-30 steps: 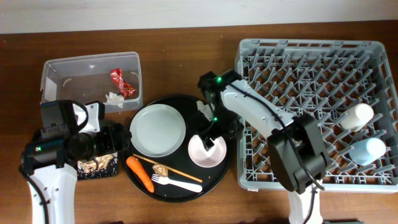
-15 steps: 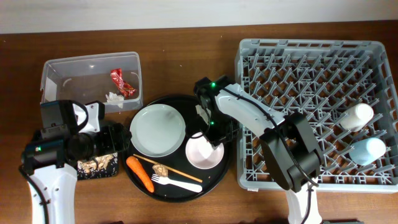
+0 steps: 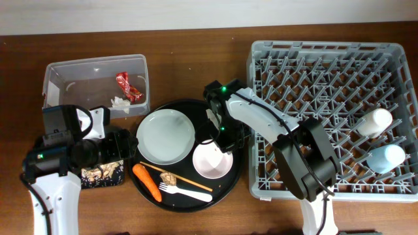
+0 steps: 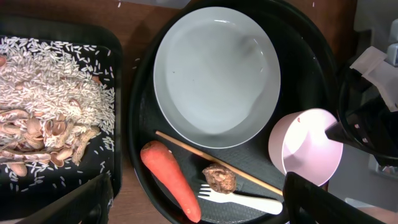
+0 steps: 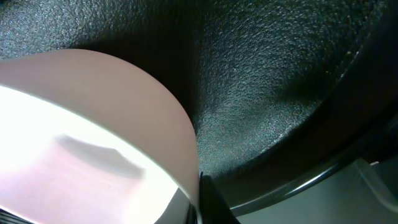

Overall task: Sort waste into correct bins and load items into the dishwasher rack
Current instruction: 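Reach the right gripper to the pink bowl and grasp its rim, then carry the pink bowl with the right gripper to the rack's top right and release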

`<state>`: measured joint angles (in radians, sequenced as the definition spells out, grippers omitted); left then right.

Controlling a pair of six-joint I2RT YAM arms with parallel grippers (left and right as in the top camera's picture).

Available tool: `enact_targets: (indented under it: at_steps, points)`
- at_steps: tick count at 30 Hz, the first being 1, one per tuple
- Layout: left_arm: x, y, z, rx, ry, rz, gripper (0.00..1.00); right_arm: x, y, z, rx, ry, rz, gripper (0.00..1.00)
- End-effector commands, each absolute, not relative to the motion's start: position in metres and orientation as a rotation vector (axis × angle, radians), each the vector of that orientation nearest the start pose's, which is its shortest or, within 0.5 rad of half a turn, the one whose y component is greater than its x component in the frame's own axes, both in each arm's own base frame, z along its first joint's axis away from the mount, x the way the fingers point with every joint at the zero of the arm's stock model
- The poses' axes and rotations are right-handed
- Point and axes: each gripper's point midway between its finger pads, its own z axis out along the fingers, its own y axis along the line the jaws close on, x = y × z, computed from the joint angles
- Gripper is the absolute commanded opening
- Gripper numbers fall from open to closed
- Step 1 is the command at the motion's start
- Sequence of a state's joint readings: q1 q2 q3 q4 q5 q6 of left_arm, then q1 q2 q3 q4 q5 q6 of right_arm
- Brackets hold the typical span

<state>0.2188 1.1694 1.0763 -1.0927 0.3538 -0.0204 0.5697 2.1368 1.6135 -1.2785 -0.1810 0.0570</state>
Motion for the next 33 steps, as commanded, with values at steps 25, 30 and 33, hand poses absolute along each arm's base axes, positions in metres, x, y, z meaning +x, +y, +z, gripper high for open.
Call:
enact_targets:
  at_steps: [25, 30, 33]
  points:
    - [0.262, -0.001, 0.177, -0.227, 2.681, -0.419, 0.87, 0.368, -0.137, 0.330, 0.742, 2.111, -1.086, 0.04]
    - [0.262, -0.001, 0.177, -0.227, 2.681, -0.419, 0.87, 0.376, -0.185, 0.340, 0.878, 1.845, -1.432, 0.04]
    - [0.262, -0.001, 0.177, -0.227, 2.681, -0.418, 0.87, 0.387, -0.204, 0.316, 0.909, 1.858, -1.485, 0.04]
